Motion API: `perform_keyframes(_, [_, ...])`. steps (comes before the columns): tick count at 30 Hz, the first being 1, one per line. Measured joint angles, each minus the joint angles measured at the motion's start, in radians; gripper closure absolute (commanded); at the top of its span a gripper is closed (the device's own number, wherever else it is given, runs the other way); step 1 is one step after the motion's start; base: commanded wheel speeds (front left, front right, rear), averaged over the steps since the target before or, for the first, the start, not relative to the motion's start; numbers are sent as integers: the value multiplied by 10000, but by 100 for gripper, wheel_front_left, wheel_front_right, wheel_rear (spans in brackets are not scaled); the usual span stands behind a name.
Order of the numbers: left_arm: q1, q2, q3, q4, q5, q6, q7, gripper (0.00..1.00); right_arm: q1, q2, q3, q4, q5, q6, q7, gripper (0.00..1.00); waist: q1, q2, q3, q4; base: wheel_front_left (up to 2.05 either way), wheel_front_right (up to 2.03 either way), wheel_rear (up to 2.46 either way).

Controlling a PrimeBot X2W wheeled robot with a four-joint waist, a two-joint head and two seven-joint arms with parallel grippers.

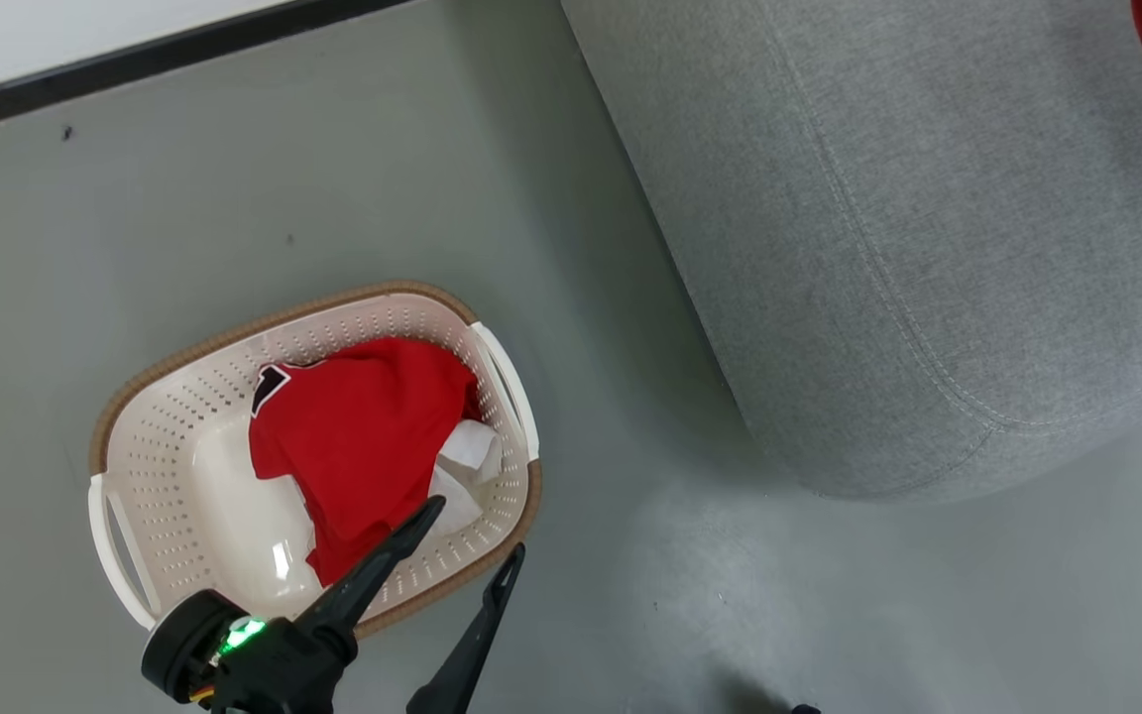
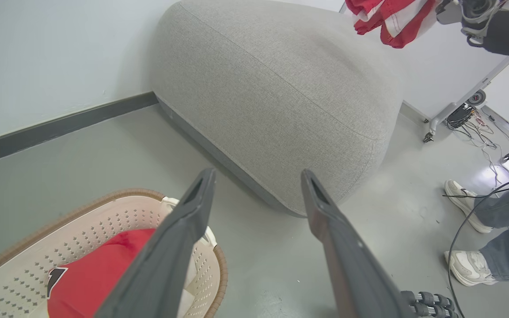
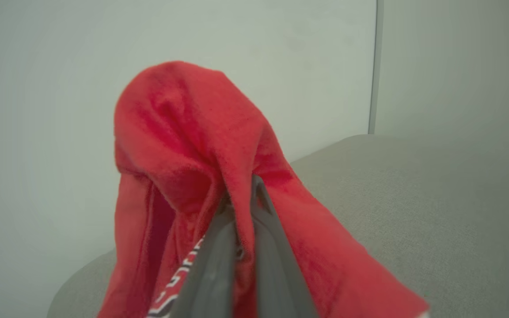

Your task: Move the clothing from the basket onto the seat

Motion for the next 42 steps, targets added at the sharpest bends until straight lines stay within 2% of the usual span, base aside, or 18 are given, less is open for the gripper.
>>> perform_keyframes(7, [169, 224, 267, -372, 0, 178, 104, 0, -356, -117, -895, 522, 77, 4, 0, 100, -1, 0, 508, 23, 0, 0, 0])
perform_keyframes(10, [239, 293, 311, -460, 0, 245, 115, 0, -385, -79, -1043, 456, 150, -134, -2, 100, -1, 0, 645, 25, 0, 0, 0])
perform_keyframes(16, [257, 405, 499, -811, 0, 341, 267, 0, -362, 581, -1264, 644, 221, -201, -2, 100, -1, 0, 1111, 30, 0, 0, 0])
perform_keyframes(20, [260, 487, 635, -995, 2, 431, 286, 0, -279, 688, -1570, 965, 339, -219, -2, 100, -2, 0, 1452, 32, 0, 0, 0])
perform_keyframes(24, [260, 568, 713, -1085, 2, 437, 351, 0, -300, 1083, -1595, 1279, 347, -247, -2, 100, -1, 0, 1766, 40, 0, 0, 0])
perform_keyframes(32, [240, 550, 738, -1053, 0, 518, 351, 0, -837, 1206, -1553, 1942, 230, -190, -2, 100, -1, 0, 1999, 60, 0, 0, 0])
perform_keyframes(33, [229, 522, 725, -1049, 0, 518, 351, 0, -861, 1202, -1559, 1975, 209, -188, -2, 95, -1, 0, 1978, 73, 0, 0, 0])
perform_keyframes(34, [212, 485, 708, -1030, 0, 516, 349, 0, -862, 1195, -1557, 1996, 140, -155, -2, 85, -2, 0, 1952, 85, 0, 0, 0])
perform_keyframes(35, [204, 453, 694, -1005, 0, 516, 343, 0, -862, 1191, -1561, 2008, 105, -119, -2, 85, -2, 0, 1923, 97, 0, 0, 0])
perform_keyframes(36, [203, 420, 675, -978, -2, 516, 337, 0, -862, 1185, -1565, 2011, 50, -115, -2, 74, -2, 0, 1890, 108, 0, 0, 0])
perform_keyframes(38, [157, 328, 604, -884, -4, 514, 320, 0, -861, 1149, -1547, 2044, -192, -111, -2, 66, -1, 0, 1811, 129, 0, 0, 0])
perform_keyframes(39, [115, 274, 570, -821, -8, 508, 270, 0, -861, 1129, -1551, 2073, -276, -100, -2, 59, -2, 0, 1766, 139, 0, 0, 0])
perform_keyframes(40, [65, 217, 527, -761, -13, 504, 261, 0, -854, 1124, -1547, 2077, -360, -100, -2, 43, -2, 0, 1714, 150, 0, 0, 0])
perform_keyframes(41, [-11, 163, 476, -704, -13, 500, 257, 0, -834, 1116, -1547, 2080, -454, -100, -2, 14, -2, 0, 1660, 162, 0, 0, 0])
perform_keyframes(42, [-80, 100, 441, -644, -17, 499, 217, 0, -806, 1116, -1551, 2082, -495, -100, -2, 0, -2, 0, 1601, 174, 0, 0, 0])
